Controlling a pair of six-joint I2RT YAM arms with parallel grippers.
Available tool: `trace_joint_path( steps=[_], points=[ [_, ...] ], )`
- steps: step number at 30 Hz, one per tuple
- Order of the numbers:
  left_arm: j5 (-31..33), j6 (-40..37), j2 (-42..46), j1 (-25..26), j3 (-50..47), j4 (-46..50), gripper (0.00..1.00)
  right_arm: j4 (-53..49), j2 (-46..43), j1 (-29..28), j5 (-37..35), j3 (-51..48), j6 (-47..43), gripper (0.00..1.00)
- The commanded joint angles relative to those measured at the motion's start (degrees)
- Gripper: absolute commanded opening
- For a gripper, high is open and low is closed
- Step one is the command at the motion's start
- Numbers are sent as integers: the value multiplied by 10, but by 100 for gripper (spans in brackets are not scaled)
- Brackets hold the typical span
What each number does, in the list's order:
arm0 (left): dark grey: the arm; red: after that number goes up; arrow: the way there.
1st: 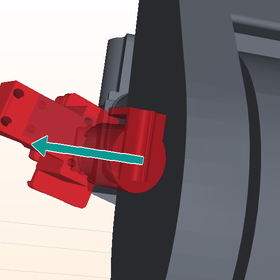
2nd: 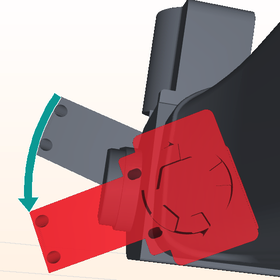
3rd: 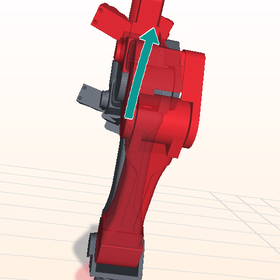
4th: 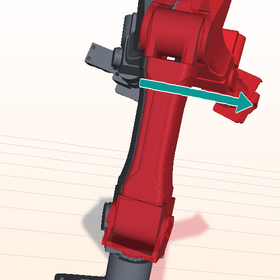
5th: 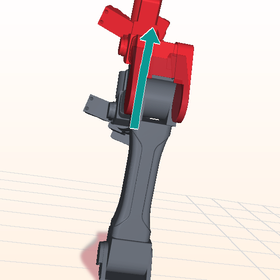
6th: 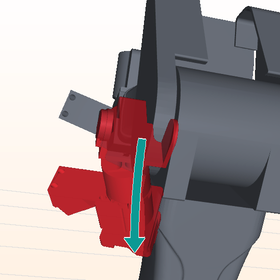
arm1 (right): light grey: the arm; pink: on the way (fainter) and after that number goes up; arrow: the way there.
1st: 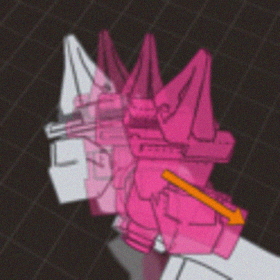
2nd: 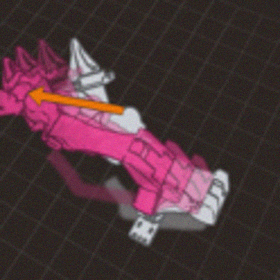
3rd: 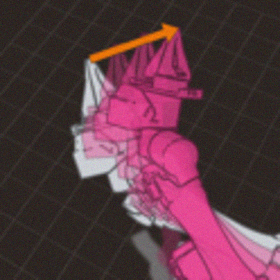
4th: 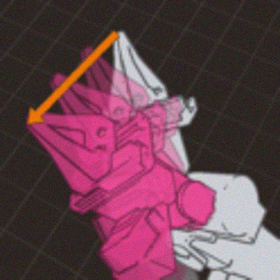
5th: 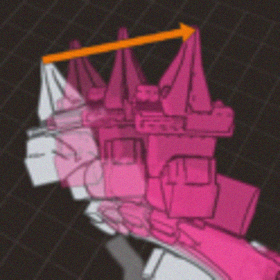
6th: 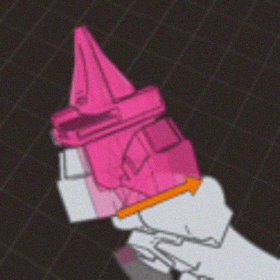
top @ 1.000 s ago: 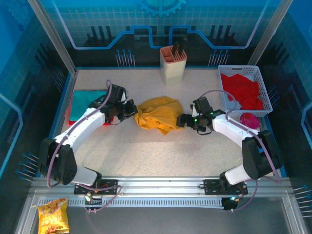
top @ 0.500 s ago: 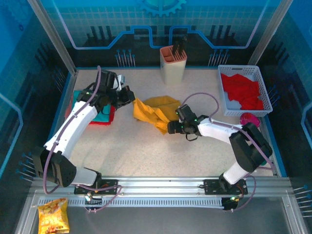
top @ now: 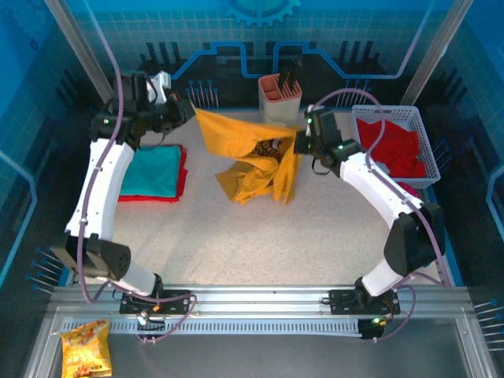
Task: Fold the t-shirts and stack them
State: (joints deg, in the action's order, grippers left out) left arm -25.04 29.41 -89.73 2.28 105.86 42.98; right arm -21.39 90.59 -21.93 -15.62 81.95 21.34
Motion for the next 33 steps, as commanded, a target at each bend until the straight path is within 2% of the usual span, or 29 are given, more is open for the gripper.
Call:
trace_joint_path(
  steps=[1, 3, 6, 9, 12, 16, 19, 22, 23, 25, 28, 30, 33],
  points=[
    [-49, -8, -61, -19, 117, -26, 0, -37, -15, 24, -68, 83, -59, 3],
    [-74, 10, -108, -33, 199, -26, 0, -46, -15, 25, -87, 123, -84, 3],
    [-85, 29, -162, -40, 315, -13, 0, -42, -35, 23, -88, 131, -110, 2],
    [-95, 9, -178, -39, 354, -11, 0, -33, -76, 0, -85, 96, -154, 2],
    [-79, -20, -146, -39, 300, -8, 0, -36, -121, -42, -53, 44, -205, 3],
    [-37, -35, -53, -39, 145, -32, 0, -98, -159, -104, 0, -12, -183, 3],
    [15, -50, 22, -39, 22, -50, 0, -140, -164, -133, 127, -59, -142, 8],
    [45, -58, 69, -39, -69, -45, 0, -157, -135, -148, 260, -100, -105, 18],
    [48, -55, 83, -39, -104, -49, 0, -152, -123, -151, 282, -118, -91, 26],
    [58, -50, 106, -39, -168, -66, 0, -142, -106, -152, 276, -149, -61, 51],
    [70, -52, 120, -39, -229, -77, 0, -109, -100, -145, 251, -202, 5, 81],
    [76, -57, 121, -39, -247, -68, 0, -98, -98, -145, 243, -229, 50, 86],
    [92, -62, 125, -39, -263, -66, 0, -85, -105, -156, 233, -273, 98, 86]
  ],
)
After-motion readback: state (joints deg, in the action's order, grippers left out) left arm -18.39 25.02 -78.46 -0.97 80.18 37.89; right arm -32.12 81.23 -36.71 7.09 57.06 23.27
